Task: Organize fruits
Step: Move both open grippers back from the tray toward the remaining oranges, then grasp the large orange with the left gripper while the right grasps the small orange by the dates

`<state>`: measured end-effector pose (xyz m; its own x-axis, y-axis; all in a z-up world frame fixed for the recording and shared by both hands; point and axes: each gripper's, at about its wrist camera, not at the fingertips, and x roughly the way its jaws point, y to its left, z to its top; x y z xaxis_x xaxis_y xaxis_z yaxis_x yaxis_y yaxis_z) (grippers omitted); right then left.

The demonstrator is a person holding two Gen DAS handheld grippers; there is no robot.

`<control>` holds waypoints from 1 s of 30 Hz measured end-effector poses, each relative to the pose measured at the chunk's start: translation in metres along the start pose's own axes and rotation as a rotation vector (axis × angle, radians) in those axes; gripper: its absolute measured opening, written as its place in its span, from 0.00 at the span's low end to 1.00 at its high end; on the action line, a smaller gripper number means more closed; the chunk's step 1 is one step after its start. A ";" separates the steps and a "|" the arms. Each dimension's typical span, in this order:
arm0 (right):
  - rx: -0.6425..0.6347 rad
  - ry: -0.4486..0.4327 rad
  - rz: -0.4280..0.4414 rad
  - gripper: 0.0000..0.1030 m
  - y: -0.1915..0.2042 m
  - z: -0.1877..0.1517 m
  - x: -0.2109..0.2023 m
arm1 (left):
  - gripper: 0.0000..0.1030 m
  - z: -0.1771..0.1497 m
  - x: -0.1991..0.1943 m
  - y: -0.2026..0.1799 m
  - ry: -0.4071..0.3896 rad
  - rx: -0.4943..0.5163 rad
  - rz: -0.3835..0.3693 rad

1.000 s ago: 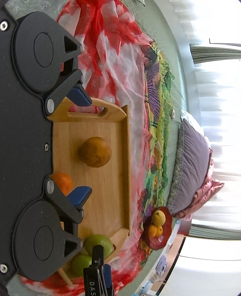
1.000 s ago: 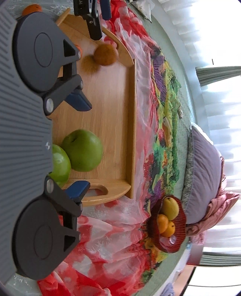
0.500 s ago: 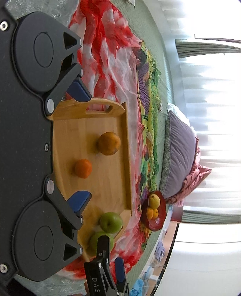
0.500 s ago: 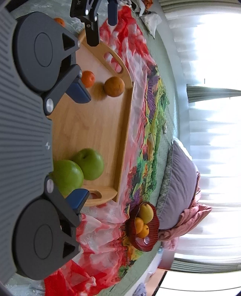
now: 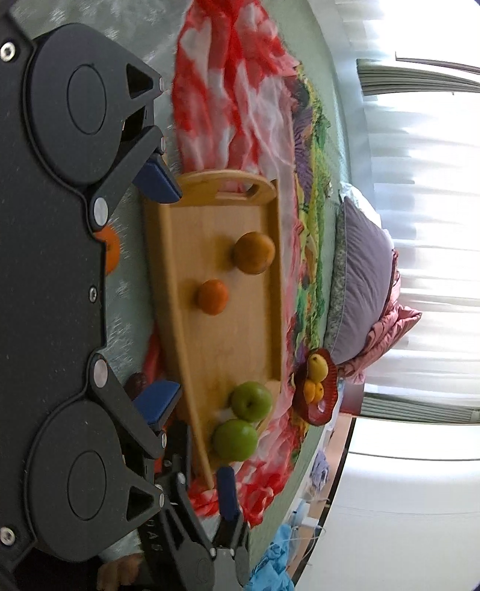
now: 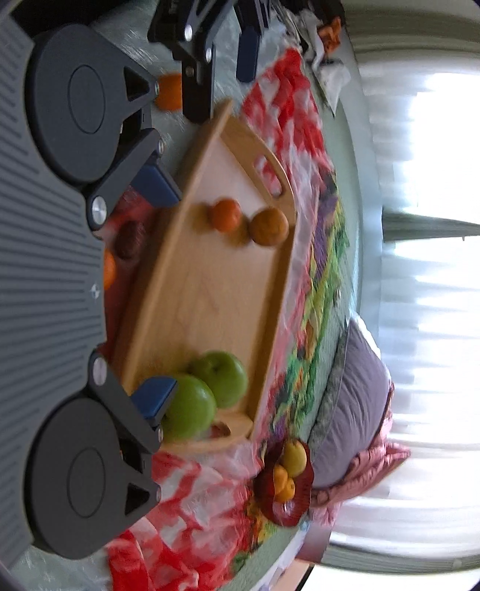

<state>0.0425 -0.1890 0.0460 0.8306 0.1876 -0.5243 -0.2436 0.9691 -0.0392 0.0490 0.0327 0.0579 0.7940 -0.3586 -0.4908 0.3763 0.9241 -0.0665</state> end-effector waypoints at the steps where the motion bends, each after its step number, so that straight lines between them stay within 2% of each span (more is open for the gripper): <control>1: -0.007 0.002 0.020 0.96 0.002 -0.004 -0.002 | 1.00 -0.003 -0.001 0.000 0.003 -0.007 -0.003; 8: -0.071 0.008 0.013 0.86 0.018 -0.024 -0.007 | 1.00 -0.016 -0.002 -0.002 0.010 -0.033 0.023; 12: -0.054 0.001 0.014 0.82 0.018 -0.031 -0.009 | 1.00 -0.020 -0.002 -0.005 0.009 -0.022 0.062; 14: -0.040 -0.008 0.011 0.76 0.016 -0.034 -0.011 | 1.00 -0.022 -0.003 -0.005 0.017 -0.024 0.074; 18: -0.012 -0.020 -0.015 0.69 0.013 -0.037 -0.012 | 0.98 -0.025 -0.002 -0.005 0.027 -0.035 0.106; 20: -0.001 -0.022 -0.024 0.66 0.012 -0.038 -0.011 | 0.94 -0.027 -0.003 -0.006 0.025 -0.019 0.130; 21: 0.003 -0.023 -0.025 0.66 0.011 -0.039 -0.011 | 0.89 -0.028 -0.002 -0.007 0.026 -0.008 0.138; 27: 0.014 -0.021 -0.026 0.62 0.011 -0.042 -0.012 | 0.70 -0.034 0.001 -0.008 0.056 0.003 0.143; 30: 0.020 -0.010 -0.031 0.53 0.012 -0.043 -0.011 | 0.63 -0.037 0.003 -0.008 0.058 0.007 0.184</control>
<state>0.0088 -0.1866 0.0146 0.8426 0.1594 -0.5144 -0.2083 0.9773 -0.0383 0.0304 0.0288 0.0244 0.8209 -0.1751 -0.5435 0.2305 0.9724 0.0350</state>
